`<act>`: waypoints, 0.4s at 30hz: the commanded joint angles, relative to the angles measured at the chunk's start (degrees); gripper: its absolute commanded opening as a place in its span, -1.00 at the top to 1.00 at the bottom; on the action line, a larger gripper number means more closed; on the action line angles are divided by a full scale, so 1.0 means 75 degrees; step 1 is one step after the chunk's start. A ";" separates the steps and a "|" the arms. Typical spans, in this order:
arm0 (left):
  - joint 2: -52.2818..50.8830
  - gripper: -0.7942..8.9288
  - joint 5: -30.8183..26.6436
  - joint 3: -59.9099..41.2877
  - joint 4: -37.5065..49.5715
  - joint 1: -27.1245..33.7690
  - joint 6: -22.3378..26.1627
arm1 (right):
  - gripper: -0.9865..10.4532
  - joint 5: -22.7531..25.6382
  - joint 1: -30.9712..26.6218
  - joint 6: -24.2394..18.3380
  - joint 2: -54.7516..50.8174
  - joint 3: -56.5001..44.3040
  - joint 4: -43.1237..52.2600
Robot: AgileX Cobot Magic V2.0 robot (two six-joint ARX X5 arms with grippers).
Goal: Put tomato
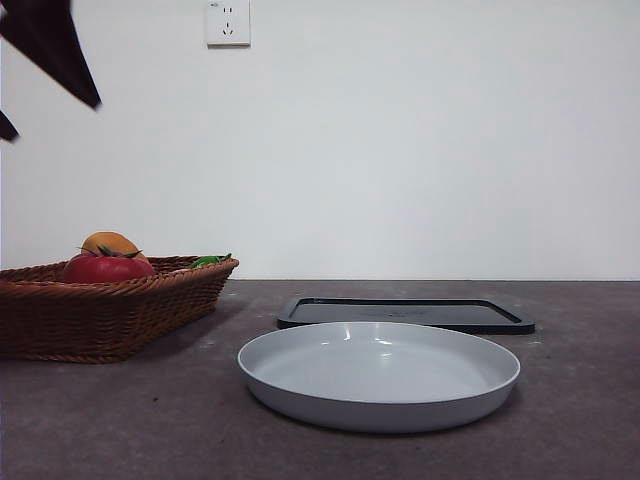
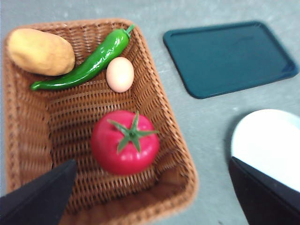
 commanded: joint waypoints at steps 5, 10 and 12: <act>0.1134 -0.24 -0.0259 0.0137 0.0796 -0.0149 0.0490 | 0.01 -0.0015 0.0035 -0.0017 0.0050 0.0137 0.0067; 0.1740 -0.25 -0.0516 0.0137 0.1236 -0.0262 0.0833 | 0.01 -0.0015 0.0035 0.0003 0.0052 0.0137 0.0064; 0.1961 -0.25 -0.0577 0.0137 0.1419 -0.0297 0.0953 | 0.02 -0.0017 0.0035 0.0082 0.0050 0.0137 0.0067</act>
